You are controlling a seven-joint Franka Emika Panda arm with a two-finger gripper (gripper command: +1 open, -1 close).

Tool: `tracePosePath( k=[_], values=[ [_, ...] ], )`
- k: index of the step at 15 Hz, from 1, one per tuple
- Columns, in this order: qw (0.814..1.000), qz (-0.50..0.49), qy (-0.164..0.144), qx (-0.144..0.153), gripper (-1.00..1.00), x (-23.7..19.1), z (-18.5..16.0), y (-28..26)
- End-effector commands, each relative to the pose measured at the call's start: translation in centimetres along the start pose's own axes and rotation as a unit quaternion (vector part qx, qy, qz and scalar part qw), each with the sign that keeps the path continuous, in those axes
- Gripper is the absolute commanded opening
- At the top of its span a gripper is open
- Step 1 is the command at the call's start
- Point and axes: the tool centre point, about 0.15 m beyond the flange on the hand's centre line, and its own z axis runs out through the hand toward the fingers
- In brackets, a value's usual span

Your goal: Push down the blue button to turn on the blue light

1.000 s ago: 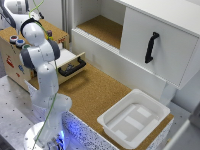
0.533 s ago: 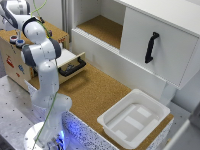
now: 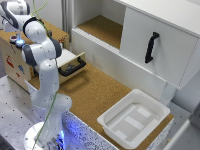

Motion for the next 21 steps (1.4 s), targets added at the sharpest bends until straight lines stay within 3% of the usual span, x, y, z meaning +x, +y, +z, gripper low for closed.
tracePosePath(
  k=[1,8,13,15,17,21],
  values=[
    [0.997,0.015,-0.021,-0.069,1.00,1.3,-5.3,-0.9],
    [0.995,0.052,-0.022,-0.086,1.00,0.8,-6.0,1.0],
    [0.993,0.072,-0.012,-0.091,1.00,-0.5,-8.4,3.8],
    [0.993,0.085,-0.016,-0.085,1.00,-1.1,-8.8,5.3],
    [0.991,0.092,-0.025,-0.097,1.00,-1.6,-8.8,6.7],
    [0.989,0.113,0.007,-0.094,1.00,-5.0,-10.1,11.0]
  ],
)
